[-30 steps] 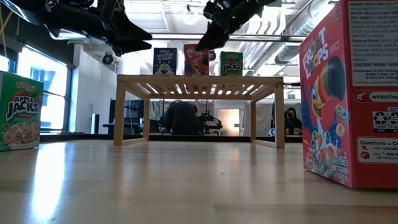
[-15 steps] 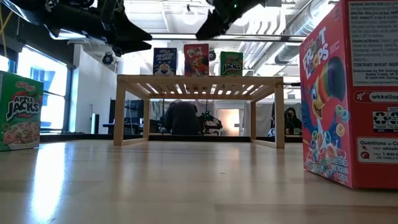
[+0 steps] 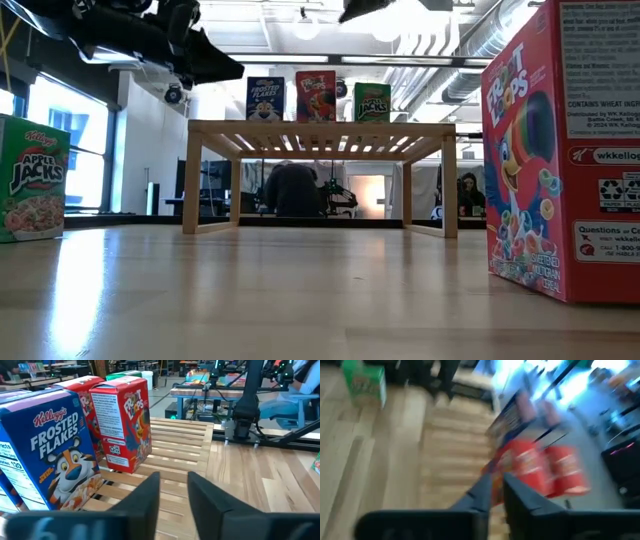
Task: Stack cereal on shelf
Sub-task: Put the top red cereal box on the shelf and align it with the other red cereal box
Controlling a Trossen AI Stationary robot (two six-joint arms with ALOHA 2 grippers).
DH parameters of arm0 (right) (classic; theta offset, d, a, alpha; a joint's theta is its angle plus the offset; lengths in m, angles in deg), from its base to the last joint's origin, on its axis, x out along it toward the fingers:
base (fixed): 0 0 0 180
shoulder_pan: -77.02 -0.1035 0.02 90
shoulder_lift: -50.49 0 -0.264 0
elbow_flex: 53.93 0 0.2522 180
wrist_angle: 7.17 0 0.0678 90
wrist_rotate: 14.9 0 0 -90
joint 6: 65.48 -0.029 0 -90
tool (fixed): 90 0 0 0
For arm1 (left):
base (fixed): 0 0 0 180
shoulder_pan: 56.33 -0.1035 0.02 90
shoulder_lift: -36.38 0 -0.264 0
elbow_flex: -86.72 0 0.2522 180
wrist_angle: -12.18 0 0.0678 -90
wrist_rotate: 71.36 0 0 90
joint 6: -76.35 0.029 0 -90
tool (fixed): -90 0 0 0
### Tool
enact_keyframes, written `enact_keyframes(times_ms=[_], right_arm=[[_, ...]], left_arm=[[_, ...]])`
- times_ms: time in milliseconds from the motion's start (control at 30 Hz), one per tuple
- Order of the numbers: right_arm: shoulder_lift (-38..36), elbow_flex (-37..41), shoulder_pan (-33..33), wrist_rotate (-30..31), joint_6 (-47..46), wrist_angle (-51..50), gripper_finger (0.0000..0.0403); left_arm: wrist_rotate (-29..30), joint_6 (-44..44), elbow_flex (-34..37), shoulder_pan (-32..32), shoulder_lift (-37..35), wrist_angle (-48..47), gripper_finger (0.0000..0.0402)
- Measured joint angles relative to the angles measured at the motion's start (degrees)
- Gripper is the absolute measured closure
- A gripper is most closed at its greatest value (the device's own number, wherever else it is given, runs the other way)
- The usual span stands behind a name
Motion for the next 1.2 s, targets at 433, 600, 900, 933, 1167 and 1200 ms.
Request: enact_keyframes(times_ms=[433, 600, 900, 933, 1167, 1200], right_arm=[[0.3, 32.9, -4.3, -0.3, -7.9, 43.2, 0.04], [0.3, 37.4, -1.4, -1.2, -9.8, 49.8, 0.0401], [1.1, 41.0, 5.2, -6.9, -9.3, 59.4, 0.0401], [1.3, 41.1, 6.0, -7.5, -9.3, 59.0, 0.0401], [4.1, 41.1, 8.5, -9.2, -9.6, 60.9, 0.0401], [4.3, 41.1, 8.5, -9.2, -9.7, 61.0, 0.0401]], left_arm=[[-0.1, -1.7, 5.7, 0.0, 0.0, 8.6, 0.0391], [-0.5, -2.5, 6.1, 0.0, 0.0, 9.4, 0.0396], [-0.5, -2.7, 6.1, 0.0, 0.0, 11.3, 0.0397], [-0.5, -3.0, 6.1, 0.0, 0.0, 11.3, 0.0397], [-0.5, -3.1, 6.1, 0.0, 0.0, 11.4, 0.0396], [-0.5, -3.1, 6.1, 0.0, 0.0, 11.5, 0.0396]])
